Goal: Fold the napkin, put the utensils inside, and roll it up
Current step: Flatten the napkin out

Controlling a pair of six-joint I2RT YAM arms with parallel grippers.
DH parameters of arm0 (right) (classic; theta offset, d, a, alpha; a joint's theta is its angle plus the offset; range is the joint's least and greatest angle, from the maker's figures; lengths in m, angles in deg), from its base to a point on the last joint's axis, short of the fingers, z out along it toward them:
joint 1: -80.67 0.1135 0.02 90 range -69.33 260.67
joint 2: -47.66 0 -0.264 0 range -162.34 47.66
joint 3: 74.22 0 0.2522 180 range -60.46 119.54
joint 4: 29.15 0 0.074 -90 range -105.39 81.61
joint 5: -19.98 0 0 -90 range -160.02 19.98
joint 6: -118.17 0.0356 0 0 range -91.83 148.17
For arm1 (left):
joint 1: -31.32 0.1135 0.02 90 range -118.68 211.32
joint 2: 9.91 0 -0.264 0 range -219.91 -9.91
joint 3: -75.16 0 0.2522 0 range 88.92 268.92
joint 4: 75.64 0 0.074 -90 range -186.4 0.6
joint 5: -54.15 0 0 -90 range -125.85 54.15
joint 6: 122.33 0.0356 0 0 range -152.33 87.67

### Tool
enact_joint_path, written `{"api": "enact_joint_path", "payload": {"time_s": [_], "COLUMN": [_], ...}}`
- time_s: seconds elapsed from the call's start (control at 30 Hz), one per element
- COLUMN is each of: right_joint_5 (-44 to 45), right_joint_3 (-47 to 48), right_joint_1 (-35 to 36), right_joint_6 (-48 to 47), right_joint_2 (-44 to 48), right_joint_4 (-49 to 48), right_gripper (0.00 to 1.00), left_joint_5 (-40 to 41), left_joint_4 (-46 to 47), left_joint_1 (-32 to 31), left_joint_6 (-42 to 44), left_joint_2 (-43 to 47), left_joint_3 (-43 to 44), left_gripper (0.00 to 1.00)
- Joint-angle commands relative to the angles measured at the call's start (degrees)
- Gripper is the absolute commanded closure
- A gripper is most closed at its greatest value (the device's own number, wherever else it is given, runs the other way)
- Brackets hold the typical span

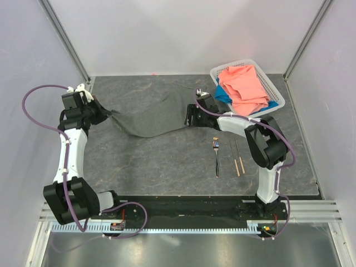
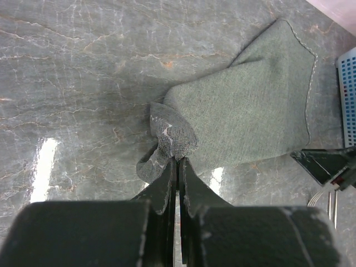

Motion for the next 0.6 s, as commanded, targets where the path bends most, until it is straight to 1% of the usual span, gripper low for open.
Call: {"api": "enact_joint_path", "payload": {"time_s": [0.0, 0.17, 0.27, 0.3, 0.37, 0.4, 0.43, 0.5, 0.57], "right_joint_5": [3.3, 4.5, 4.4, 3.6, 3.3, 4.2, 5.0, 7.3, 10.4], "right_joint_3": [4.8, 9.7, 11.6, 12.0, 12.7, 12.7, 12.4, 10.6, 8.4], "right_joint_1": [-0.1, -0.8, -1.6, -2.1, -2.2, -2.3, -2.4, -2.4, -2.5], "right_joint_6": [2.8, 2.7, 1.8, 0.7, -0.6, -0.9, -1.8, -2.8, -4.7], "right_joint_2": [-2.7, -7.5, -8.9, -9.1, -8.7, -8.1, -6.2, -3.5, 1.8], "right_joint_4": [-0.9, 1.0, 1.8, 2.3, 3.0, 3.6, 3.9, 4.8, 5.9], "right_gripper": [0.25, 0.26, 0.41, 0.56, 0.77, 0.97, 1.00, 1.00, 1.00], "left_joint_5": [-2.6, -3.6, -4.7, -5.1, -6.2, -6.9, -9.0, -11.5, -13.4], "left_joint_4": [2.2, 2.3, 2.9, 3.0, 3.6, 3.8, 4.2, 6.1, 7.3], "left_joint_1": [0.2, 0.2, 0.2, 0.2, 0.2, 0.2, 0.2, 0.2, 0.1], "left_joint_6": [-1.0, -1.0, -1.0, -1.0, -1.0, -0.9, -0.9, -1.0, -1.3], "left_joint_2": [1.9, 2.0, 2.6, 2.7, 3.3, 3.5, 3.7, 4.8, 5.7], "left_joint_3": [1.5, 1.6, 1.4, 1.3, 1.2, 1.2, 1.0, 0.8, 0.0], "left_gripper": [0.98, 0.98, 0.98, 0.98, 0.98, 0.98, 0.98, 0.98, 0.98]}}
